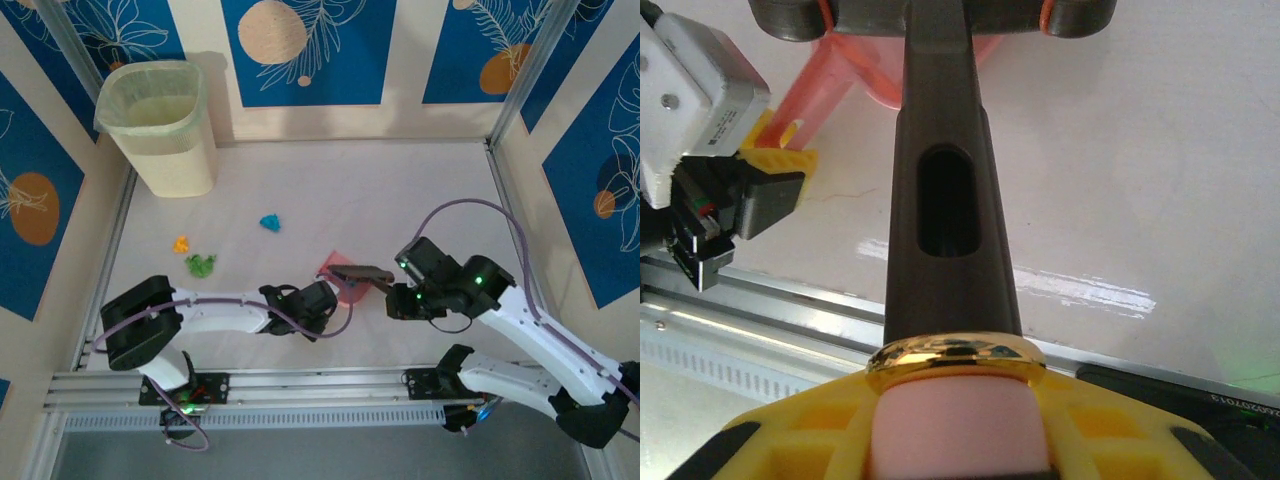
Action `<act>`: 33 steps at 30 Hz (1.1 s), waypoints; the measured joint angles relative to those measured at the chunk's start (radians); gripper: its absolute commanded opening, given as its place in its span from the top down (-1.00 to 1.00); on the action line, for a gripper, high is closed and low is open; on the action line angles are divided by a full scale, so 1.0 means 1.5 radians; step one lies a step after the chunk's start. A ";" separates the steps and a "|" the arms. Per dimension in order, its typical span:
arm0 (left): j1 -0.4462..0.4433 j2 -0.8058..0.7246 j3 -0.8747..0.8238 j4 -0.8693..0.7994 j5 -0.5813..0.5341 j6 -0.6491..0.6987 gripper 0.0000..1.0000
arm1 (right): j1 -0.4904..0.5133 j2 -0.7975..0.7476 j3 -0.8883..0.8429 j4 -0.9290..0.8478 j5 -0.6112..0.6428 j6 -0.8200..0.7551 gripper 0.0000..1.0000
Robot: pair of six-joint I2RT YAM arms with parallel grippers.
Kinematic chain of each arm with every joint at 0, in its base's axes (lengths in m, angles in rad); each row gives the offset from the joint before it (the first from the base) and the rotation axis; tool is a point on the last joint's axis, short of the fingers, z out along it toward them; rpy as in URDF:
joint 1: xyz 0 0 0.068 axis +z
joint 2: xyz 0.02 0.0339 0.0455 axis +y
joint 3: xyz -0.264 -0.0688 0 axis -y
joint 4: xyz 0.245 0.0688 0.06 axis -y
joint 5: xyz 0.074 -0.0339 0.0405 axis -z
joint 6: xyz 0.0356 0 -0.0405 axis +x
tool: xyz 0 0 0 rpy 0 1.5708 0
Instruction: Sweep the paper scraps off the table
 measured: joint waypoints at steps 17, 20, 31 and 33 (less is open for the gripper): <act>0.001 -0.156 -0.038 -0.054 -0.057 -0.045 1.00 | -0.071 -0.215 0.000 0.033 0.093 -0.018 1.00; 0.001 -0.201 -0.036 -0.098 -0.081 -0.060 1.00 | -0.090 -0.219 -0.003 0.052 0.120 -0.026 1.00; 0.023 -0.346 0.077 -0.338 -0.180 -0.119 1.00 | -0.156 -0.151 -0.096 0.156 0.079 -0.041 1.00; 0.048 -0.354 0.117 -0.379 -0.189 -0.118 1.00 | -0.156 -0.138 -0.121 0.176 0.050 -0.045 1.00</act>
